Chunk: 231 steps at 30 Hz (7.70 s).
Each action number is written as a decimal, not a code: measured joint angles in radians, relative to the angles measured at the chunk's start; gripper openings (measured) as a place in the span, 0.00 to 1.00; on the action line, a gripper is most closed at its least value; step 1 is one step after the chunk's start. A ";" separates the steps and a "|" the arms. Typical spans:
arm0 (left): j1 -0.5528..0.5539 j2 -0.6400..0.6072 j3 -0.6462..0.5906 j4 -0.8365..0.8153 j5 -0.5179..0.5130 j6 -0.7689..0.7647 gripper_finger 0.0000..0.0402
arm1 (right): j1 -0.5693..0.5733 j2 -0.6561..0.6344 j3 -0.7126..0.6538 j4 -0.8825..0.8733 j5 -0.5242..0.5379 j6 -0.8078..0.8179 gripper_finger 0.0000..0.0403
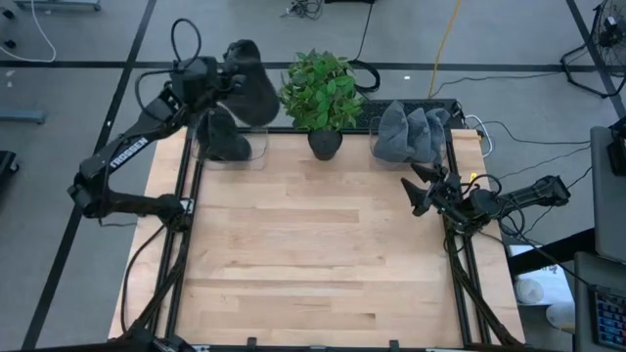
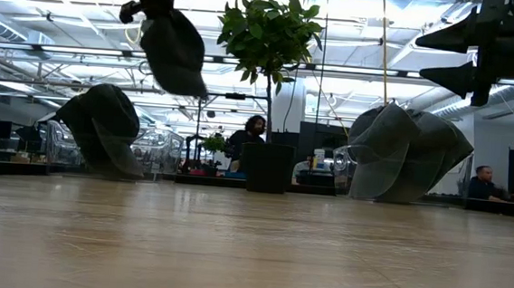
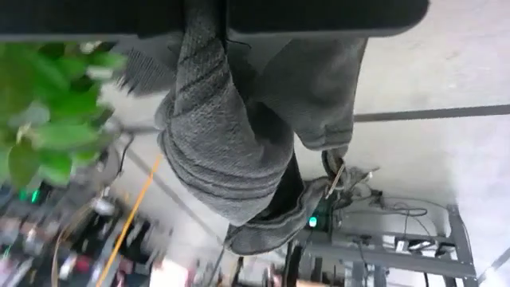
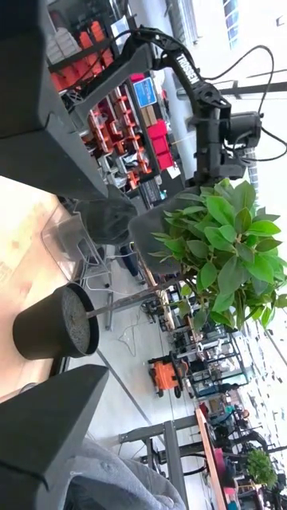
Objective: Pick & Place hat
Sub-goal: Put the black cap into the left transparent bin, then return to Home Position
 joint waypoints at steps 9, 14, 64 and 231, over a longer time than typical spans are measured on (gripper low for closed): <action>-0.070 -0.038 -0.147 0.251 -0.270 -0.099 0.00 | 0.000 0.000 0.000 0.000 0.000 0.000 0.86; -0.106 -0.033 -0.213 0.272 -0.395 -0.144 0.00 | 0.000 0.000 0.000 0.000 0.000 0.000 0.86; -0.394 -0.013 -0.494 0.059 -0.824 -0.867 0.00 | 0.000 0.000 0.000 0.000 0.000 0.000 0.85; -0.873 -1.186 -1.302 0.476 -0.430 0.316 0.92 | 0.000 0.000 0.000 0.000 0.000 0.000 0.85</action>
